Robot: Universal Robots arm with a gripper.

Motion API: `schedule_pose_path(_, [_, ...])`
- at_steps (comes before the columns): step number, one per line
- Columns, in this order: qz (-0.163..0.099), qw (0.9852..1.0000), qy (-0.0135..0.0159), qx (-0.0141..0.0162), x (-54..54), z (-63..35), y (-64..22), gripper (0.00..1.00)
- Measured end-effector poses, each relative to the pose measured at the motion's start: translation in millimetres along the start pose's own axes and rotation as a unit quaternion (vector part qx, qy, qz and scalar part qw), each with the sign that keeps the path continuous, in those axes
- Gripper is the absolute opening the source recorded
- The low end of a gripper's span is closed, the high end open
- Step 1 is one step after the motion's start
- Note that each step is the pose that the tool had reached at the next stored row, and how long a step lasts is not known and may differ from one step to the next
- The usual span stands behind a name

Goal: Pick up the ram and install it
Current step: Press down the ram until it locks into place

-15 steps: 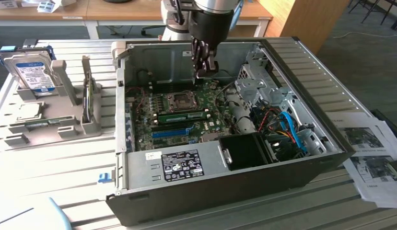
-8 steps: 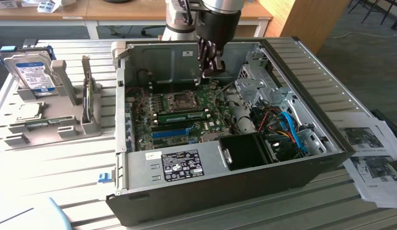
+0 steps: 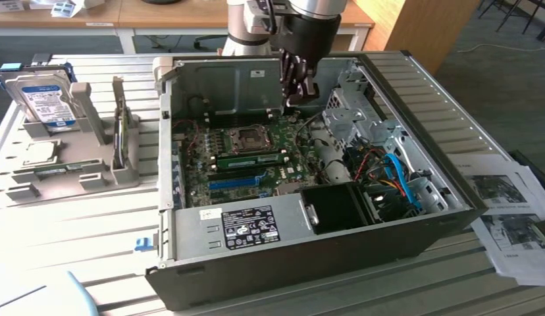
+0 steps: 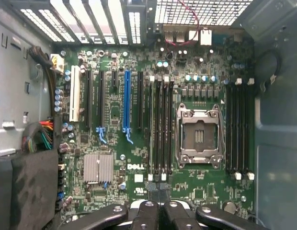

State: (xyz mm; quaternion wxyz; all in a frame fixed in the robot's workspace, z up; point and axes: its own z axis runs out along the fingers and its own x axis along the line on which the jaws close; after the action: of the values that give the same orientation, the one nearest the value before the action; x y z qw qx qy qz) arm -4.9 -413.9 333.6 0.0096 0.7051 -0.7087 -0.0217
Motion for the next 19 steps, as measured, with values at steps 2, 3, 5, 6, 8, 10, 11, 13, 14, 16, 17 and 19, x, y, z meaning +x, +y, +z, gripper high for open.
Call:
schedule_pose_path(2, [0.0, 1.0, 0.0, 0.0, 0.0, -0.1, -2.0, 0.09])
schedule_pose_path(3, [0.0, 1.0, 0.0, 0.0, 0.0, -0.1, -2.2, 0.09])
schedule_pose_path(5, [0.0, 1.0, 0.0, 0.0, 0.0, -0.1, -2.2, 0.09])
schedule_pose_path(6, [0.0, 1.0, 0.0, 0.0, 0.0, -0.1, -2.2, 0.09])
schedule_pose_path(8, [0.0, 1.0, 0.0, 0.0, 0.0, -0.1, -2.2, 0.09])
schedule_pose_path(10, [0.0, 1.0, 0.0, 0.0, -0.1, 0.5, -2.3, 0.09])
schedule_pose_path(11, [0.0, 1.0, -0.0001, 0.0, 0.0, 1.2, -2.3, 0.09])
schedule_pose_path(13, [0.0, 1.0, -0.0002, 0.0, 0.0, 2.9, -2.4, 0.09])
schedule_pose_path(14, [0.0, 1.0, -0.0003, 0.0, 0.0, 4.1, -2.4, 0.09])
schedule_pose_path(16, [0.0, 1.0, -0.0002, 0.0, 0.1, 7.0, -2.6, 0.09])
schedule_pose_path(17, [0.0, 1.0, -0.0002, 0.0, 0.1, 8.8, -2.6, 0.09])
schedule_pose_path(19, [0.0, 1.0, -0.0002, 0.0, 0.2, 12.2, -2.8, 0.09])
